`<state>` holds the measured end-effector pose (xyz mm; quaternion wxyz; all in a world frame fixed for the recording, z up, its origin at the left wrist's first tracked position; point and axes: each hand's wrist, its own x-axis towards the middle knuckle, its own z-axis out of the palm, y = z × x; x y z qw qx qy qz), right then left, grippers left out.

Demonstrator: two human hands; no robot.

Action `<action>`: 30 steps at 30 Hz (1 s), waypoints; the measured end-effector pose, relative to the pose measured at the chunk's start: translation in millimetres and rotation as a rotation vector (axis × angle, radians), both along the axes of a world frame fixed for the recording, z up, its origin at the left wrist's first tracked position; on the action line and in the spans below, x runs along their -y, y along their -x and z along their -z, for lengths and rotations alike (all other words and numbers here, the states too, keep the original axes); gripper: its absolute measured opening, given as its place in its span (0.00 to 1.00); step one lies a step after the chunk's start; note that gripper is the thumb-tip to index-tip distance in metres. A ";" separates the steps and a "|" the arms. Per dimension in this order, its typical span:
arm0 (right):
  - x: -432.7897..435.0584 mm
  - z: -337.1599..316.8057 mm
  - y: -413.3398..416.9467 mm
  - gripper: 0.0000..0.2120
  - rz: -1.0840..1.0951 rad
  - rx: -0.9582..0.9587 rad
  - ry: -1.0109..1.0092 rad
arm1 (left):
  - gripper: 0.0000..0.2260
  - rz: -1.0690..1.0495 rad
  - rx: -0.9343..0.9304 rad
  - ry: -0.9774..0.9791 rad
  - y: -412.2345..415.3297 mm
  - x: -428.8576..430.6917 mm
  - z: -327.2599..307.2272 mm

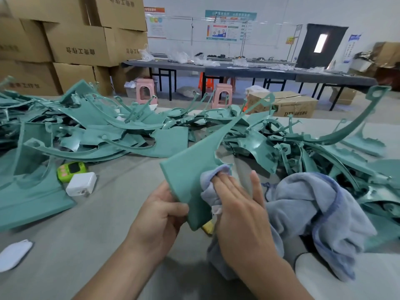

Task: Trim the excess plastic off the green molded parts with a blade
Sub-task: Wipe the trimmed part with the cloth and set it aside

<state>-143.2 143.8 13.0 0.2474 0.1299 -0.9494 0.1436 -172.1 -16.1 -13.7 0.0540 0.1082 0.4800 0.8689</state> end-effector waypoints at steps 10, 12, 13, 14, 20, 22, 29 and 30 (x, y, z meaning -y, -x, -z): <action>11.4 2.7 -6.2 0.20 -0.001 0.133 -0.085 | 0.35 -0.232 -0.013 -0.028 1.5 5.3 -7.4; -2.4 1.8 -3.2 0.18 0.114 0.147 -0.049 | 0.34 -0.243 -0.007 -0.037 2.3 9.5 -9.4; -9.4 -0.2 -0.9 0.17 0.163 0.133 -0.024 | 0.34 -0.245 -0.003 -0.026 2.1 11.0 -9.1; -17.3 -3.4 1.4 0.18 0.217 0.105 0.013 | 0.32 -0.261 0.006 0.000 2.6 12.0 -8.5; -30.4 -12.0 2.8 0.35 0.133 -0.169 0.377 | 0.13 -0.448 0.156 0.203 9.8 10.9 1.0; -13.1 -10.2 -6.7 0.23 0.040 -0.156 0.400 | 0.07 -0.496 0.223 0.284 12.1 12.1 4.9; -3.2 7.8 4.0 0.08 0.203 0.111 0.088 | 0.20 -0.787 -0.029 0.790 6.3 7.1 11.3; -6.0 7.8 4.4 0.06 0.230 0.059 0.110 | 0.18 -0.819 -0.047 0.776 4.6 5.2 10.1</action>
